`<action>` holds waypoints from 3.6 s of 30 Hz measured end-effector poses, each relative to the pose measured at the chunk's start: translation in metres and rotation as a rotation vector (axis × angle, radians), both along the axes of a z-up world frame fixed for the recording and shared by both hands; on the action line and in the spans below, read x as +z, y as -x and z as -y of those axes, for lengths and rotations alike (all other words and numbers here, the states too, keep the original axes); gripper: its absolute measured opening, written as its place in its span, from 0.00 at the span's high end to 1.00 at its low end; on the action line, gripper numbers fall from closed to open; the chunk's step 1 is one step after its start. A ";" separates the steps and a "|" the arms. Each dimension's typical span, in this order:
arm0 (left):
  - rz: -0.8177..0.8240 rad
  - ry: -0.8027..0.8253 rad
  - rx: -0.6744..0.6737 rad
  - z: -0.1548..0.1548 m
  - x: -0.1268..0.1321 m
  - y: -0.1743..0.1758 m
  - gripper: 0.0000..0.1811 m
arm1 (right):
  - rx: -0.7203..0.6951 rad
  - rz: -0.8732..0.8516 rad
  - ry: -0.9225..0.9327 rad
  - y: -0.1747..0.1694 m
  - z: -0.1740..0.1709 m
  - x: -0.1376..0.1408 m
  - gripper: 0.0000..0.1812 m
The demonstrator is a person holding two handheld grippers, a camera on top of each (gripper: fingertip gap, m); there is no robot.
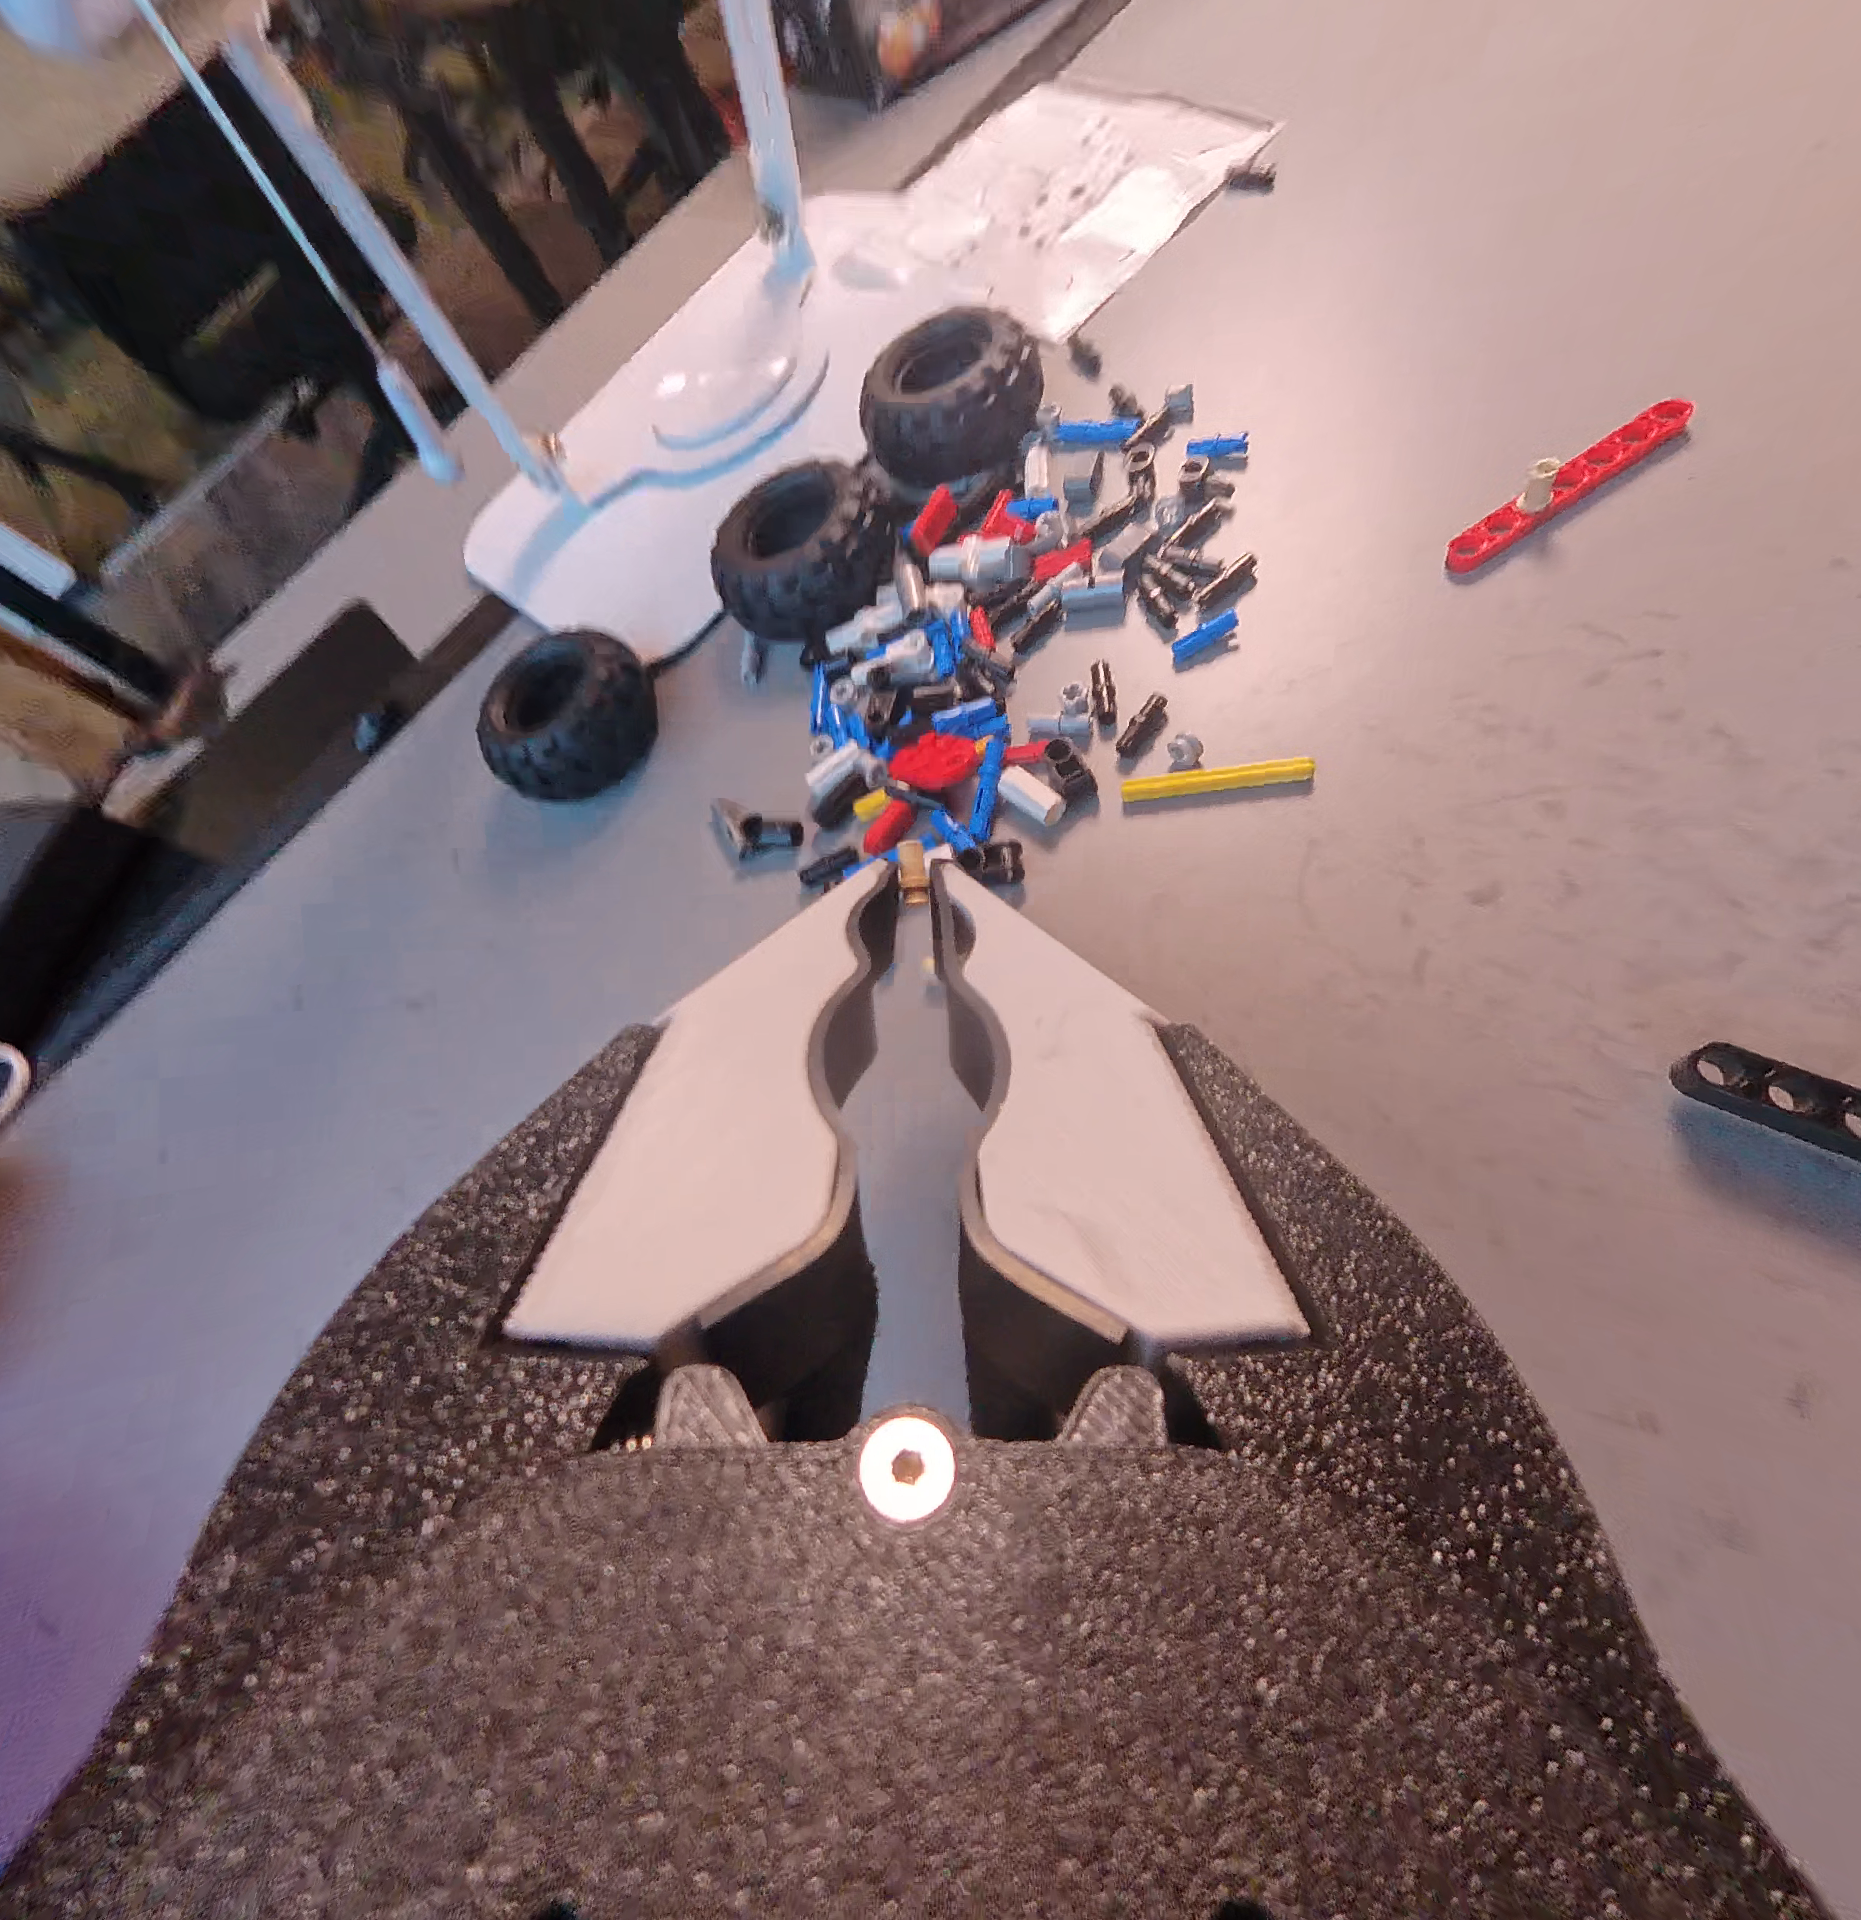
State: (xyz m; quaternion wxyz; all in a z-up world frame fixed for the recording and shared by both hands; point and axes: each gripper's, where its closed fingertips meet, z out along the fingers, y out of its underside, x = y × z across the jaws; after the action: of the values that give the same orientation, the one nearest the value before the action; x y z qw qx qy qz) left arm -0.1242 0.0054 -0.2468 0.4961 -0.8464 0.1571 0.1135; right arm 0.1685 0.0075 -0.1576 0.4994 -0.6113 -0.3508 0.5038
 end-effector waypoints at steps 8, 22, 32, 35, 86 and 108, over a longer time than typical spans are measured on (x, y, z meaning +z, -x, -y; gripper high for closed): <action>0.015 0.016 0.051 -0.004 -0.001 0.023 0.97 | -0.086 -0.017 -0.049 -0.007 -0.003 0.002 0.49; 0.186 0.096 0.015 0.018 0.002 0.015 0.97 | 0.048 0.174 -0.369 0.027 -0.074 0.055 0.49; 0.253 0.146 -0.028 0.006 -0.013 0.005 0.97 | 0.071 0.122 -0.438 0.075 -0.032 0.136 0.50; 0.224 0.155 -0.035 0.008 -0.014 0.001 0.97 | 0.092 0.150 -0.382 0.077 -0.020 0.113 0.50; 0.249 -0.089 -0.414 0.053 0.047 -0.117 0.60 | 0.316 0.298 -0.405 0.032 -0.014 0.019 0.53; 0.350 -0.341 -0.183 0.046 0.085 -0.063 0.53 | 0.225 0.268 -0.449 0.077 -0.013 0.022 0.62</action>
State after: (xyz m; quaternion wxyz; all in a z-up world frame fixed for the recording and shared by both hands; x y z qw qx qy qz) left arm -0.0617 -0.0408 -0.1617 0.6593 -0.7396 0.1236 -0.0553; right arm 0.0912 0.0201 -0.1355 0.5125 -0.5039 -0.5821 0.3803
